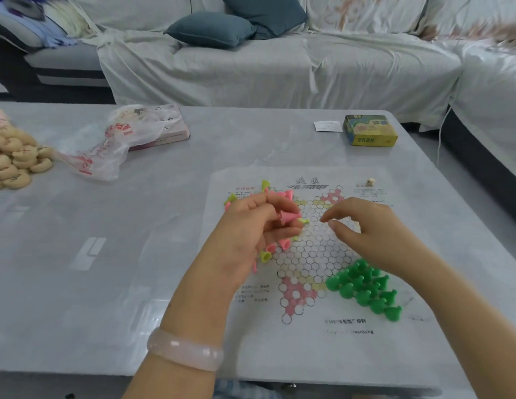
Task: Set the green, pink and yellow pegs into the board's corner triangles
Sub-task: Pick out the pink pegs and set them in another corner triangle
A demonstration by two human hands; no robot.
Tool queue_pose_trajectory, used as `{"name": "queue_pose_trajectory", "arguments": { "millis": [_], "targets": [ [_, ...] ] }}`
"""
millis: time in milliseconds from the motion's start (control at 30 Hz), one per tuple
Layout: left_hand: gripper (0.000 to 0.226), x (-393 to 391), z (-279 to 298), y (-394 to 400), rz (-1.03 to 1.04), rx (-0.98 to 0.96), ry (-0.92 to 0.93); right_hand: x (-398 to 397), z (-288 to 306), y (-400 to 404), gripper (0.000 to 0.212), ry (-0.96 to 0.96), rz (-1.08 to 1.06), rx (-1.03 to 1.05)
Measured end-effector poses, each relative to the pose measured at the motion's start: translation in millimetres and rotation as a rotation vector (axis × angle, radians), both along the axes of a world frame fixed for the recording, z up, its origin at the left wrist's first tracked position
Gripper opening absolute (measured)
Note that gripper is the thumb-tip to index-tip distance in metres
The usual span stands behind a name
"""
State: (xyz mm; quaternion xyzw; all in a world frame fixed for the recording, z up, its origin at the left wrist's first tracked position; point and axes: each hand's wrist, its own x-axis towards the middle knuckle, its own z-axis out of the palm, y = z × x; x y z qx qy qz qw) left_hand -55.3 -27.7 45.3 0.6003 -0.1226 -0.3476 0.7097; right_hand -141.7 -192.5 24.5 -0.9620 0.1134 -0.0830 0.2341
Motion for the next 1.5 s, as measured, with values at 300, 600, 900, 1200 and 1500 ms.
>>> {"name": "queue_pose_trajectory", "arguments": {
  "millis": [300, 600, 900, 1200, 1500],
  "targets": [
    [0.021, 25.0, -5.8, 12.3, 0.385, -0.413, 0.626, 99.8, -14.7, 5.2, 0.055, 0.254, 0.036, -0.211],
    [0.018, 35.5, -11.4, 21.8, 0.453, -0.486, 0.673, 122.3, -26.4, 7.5, 0.030, 0.212, 0.133, -0.313],
    [0.023, 35.5, -17.4, 17.3, 0.487, -0.415, 0.683, 116.7, -26.6, 1.7, 0.015, 0.152, -0.010, -0.062],
    [0.022, 28.1, -24.4, -1.8, 0.370, -0.421, 0.731, 77.0, 22.4, 24.0, 0.012, -0.068, 0.015, 0.617],
    [0.020, 13.6, -23.1, -26.5, 0.204, -0.537, 0.839, 48.5, 25.2, 37.0, 0.019, -0.119, 0.176, 0.342]
  ]
}}
